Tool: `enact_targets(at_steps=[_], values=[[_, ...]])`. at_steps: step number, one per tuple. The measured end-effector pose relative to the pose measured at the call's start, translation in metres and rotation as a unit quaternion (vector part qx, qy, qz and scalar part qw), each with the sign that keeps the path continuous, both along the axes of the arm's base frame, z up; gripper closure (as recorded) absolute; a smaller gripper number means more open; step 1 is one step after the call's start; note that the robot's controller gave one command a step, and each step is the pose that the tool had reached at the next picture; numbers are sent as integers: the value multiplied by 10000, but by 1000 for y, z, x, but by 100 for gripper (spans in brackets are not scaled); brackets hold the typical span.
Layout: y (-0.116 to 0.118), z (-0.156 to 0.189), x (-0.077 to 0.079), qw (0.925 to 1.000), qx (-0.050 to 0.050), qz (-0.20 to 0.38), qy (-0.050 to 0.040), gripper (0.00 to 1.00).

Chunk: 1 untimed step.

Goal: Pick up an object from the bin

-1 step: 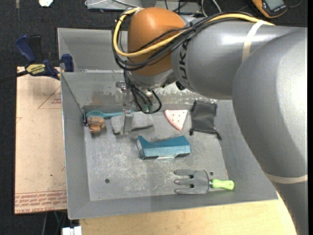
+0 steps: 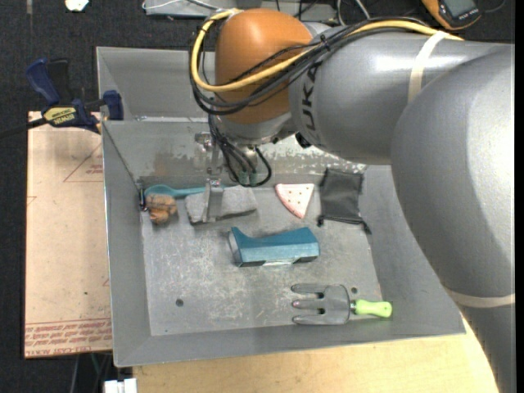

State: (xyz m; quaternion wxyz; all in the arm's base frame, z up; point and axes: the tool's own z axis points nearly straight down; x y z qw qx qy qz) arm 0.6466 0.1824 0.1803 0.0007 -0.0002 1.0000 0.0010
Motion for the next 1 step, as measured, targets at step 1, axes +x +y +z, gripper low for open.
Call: enact_targets(at_steps=[1], values=[[-64,26,-33,9996,3,-282,21,0]])
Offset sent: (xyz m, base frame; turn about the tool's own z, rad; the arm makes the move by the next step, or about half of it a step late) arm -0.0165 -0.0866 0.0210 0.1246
